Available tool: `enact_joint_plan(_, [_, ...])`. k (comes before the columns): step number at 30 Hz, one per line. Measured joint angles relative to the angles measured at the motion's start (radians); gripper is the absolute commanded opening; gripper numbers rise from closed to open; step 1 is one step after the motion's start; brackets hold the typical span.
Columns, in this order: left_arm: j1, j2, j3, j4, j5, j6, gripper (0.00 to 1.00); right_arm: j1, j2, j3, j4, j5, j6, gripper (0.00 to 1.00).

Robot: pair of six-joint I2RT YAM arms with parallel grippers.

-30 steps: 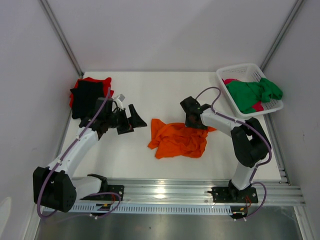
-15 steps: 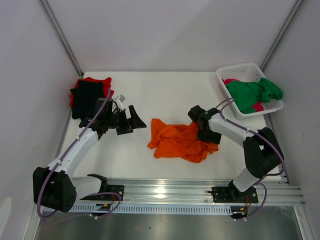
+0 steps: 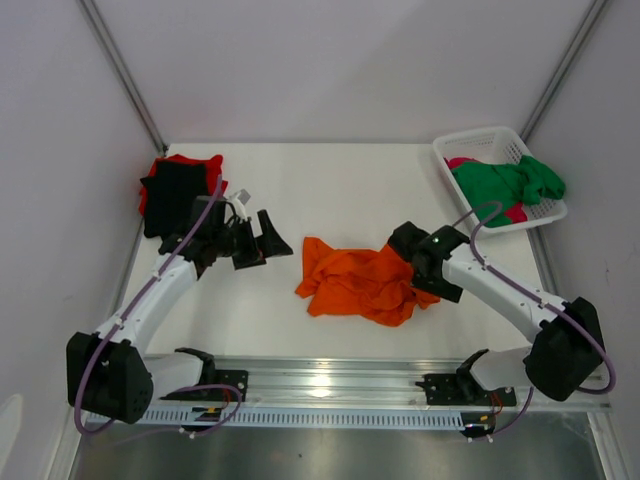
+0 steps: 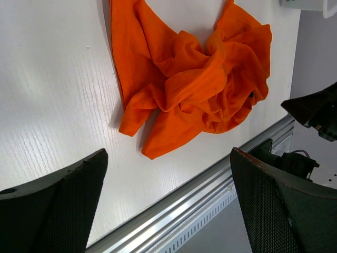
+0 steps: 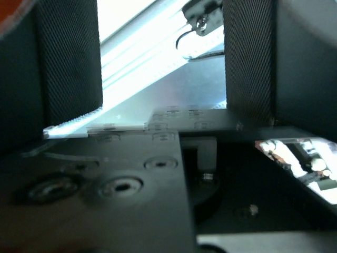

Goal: Fold and stack the t-shirts
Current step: Flatten out the tshirt

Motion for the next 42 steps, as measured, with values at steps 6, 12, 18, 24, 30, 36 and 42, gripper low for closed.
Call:
enact_joint_plan(6, [0.0, 0.011, -0.002, 0.014, 0.011, 0.0, 0.99, 0.09, -0.093, 0.027, 0.203, 0.08, -0.103, 0.68])
enact_joint_plan(12, [0.0, 0.022, -0.023, 0.031, 0.023, -0.003, 0.99, 0.03, -0.08, 0.033, 0.498, 0.095, -0.311, 0.67])
enact_joint_plan(18, [0.0, 0.007, -0.042, 0.034, 0.021, -0.004, 1.0, -0.035, 0.098, 0.074, 0.645, 0.104, -0.441, 0.67])
enact_joint_plan(24, [0.0, -0.055, -0.069, 0.032, 0.018, -0.004, 1.0, -0.094, 0.248, 0.08, 0.726, 0.074, -0.469, 0.67])
enact_joint_plan(30, [0.0, -0.092, -0.086, 0.018, 0.009, -0.003, 0.99, -0.196, 0.344, 0.086, 0.763, 0.014, -0.407, 0.67])
enact_joint_plan(36, [0.0, -0.102, -0.087, 0.0, -0.008, -0.003, 1.0, -0.225, 0.371, 0.119, 0.764, -0.015, -0.328, 0.67])
enact_joint_plan(42, [0.0, -0.103, -0.087, -0.013, -0.012, -0.002, 1.0, -0.232, 0.377, 0.12, 0.745, -0.013, -0.262, 0.67])
